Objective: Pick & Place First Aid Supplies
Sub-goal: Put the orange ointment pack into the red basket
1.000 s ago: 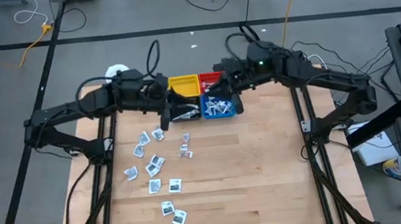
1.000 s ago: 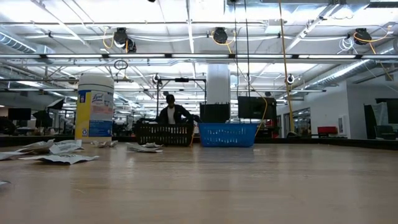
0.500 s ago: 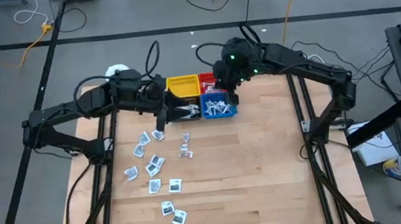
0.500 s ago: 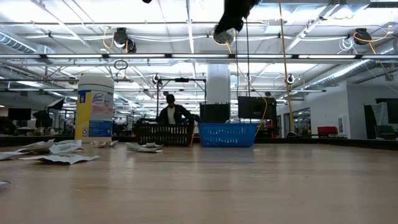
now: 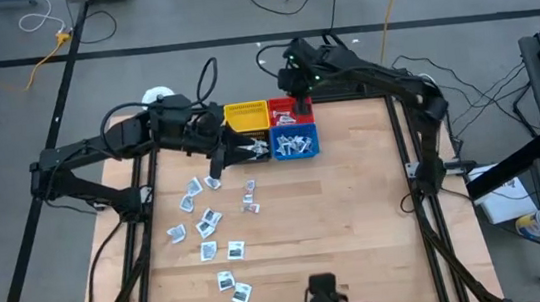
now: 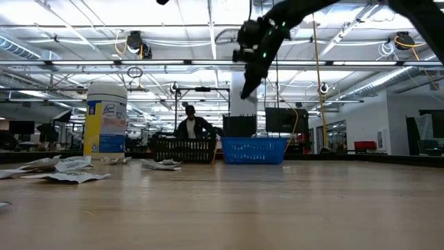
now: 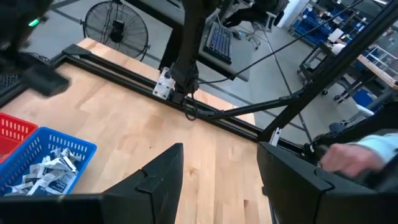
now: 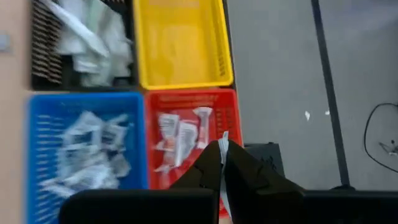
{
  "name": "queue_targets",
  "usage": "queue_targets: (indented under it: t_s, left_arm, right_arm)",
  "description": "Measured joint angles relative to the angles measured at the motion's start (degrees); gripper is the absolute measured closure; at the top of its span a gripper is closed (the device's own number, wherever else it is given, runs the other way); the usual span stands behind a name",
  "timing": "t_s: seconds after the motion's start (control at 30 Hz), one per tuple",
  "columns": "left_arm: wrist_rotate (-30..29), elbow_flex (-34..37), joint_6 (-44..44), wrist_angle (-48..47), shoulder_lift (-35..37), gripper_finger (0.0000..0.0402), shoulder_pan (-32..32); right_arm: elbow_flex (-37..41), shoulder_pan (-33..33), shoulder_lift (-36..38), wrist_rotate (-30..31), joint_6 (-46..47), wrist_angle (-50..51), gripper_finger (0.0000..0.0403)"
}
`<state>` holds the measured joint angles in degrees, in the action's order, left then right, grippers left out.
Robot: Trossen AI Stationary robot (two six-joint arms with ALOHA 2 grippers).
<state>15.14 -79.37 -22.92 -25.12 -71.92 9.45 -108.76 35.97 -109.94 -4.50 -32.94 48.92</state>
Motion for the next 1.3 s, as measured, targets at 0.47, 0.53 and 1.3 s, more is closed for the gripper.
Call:
queue_targets:
  t_s: [0.47, 0.53, 1.3]
  left_arm:
    - [-0.2, 0.0, -1.7, 0.0, 0.0, 0.0192, 0.3]
    - [-0.2, 0.0, -2.6, 0.0, 0.0, 0.0192, 0.3]
    - [-0.1, 0.0, -1.4, -1.5, 0.0, 0.0192, 0.3]
  right_arm:
    - [0.1, 1.1, -15.2, -1.4, -0.8, -3.3, 0.0401]
    - [0.1, 0.9, -15.5, 1.5, -0.5, -3.6, 0.0390]
    - [1.9, 0.4, -4.9, -12.2, 18.0, -6.5, 0.0173]
